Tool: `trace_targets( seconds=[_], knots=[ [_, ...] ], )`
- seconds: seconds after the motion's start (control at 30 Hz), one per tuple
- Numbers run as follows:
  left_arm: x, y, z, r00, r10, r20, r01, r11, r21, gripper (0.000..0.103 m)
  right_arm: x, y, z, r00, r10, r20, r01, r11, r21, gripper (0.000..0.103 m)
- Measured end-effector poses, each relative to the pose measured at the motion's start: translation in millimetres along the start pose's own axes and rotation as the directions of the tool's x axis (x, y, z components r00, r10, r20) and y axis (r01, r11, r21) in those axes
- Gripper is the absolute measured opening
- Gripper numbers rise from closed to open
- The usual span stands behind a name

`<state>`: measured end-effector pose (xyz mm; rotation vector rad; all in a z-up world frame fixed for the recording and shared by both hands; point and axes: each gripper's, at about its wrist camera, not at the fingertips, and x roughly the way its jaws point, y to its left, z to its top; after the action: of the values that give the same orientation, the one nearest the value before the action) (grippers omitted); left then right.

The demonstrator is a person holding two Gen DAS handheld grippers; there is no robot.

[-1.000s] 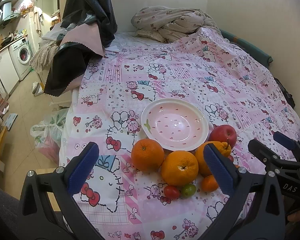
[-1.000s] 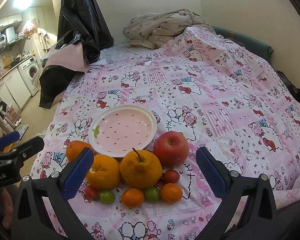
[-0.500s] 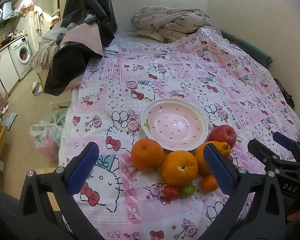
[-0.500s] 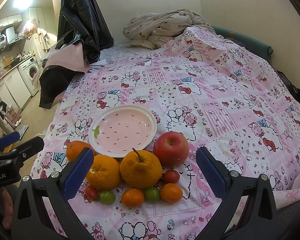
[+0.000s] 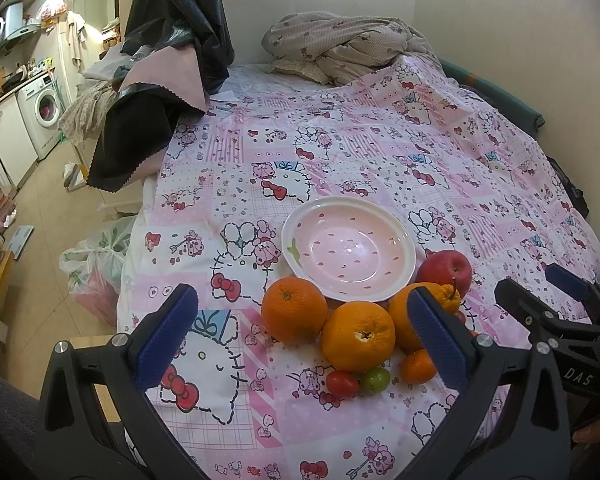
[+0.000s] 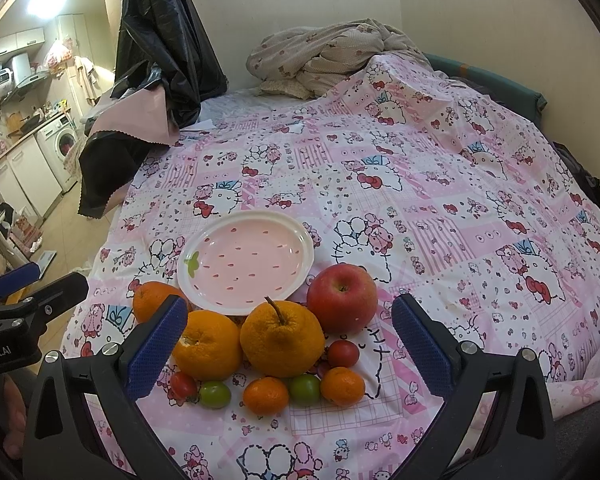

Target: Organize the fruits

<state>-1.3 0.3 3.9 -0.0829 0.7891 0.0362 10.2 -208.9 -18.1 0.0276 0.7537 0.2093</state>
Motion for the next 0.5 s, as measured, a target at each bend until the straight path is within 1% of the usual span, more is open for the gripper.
trace_targets(
  seconds=[0.13,0.5],
  knots=[
    [1.7,-0.7,-1.3,1.0,-0.005,-0.011,0.005,1.0,-0.005,0.103,0.3,0.9,-0.1,1.0,-0.002,0.002,0.002,1.0,-0.004,0.103],
    [2.2,0.5,-2.3,1.0,-0.004,-0.008,0.004,1.0,-0.01,0.103,-0.9,-0.2,1.0,1.0,-0.004,0.003,0.004,1.0,-0.006,0.103]
  ],
)
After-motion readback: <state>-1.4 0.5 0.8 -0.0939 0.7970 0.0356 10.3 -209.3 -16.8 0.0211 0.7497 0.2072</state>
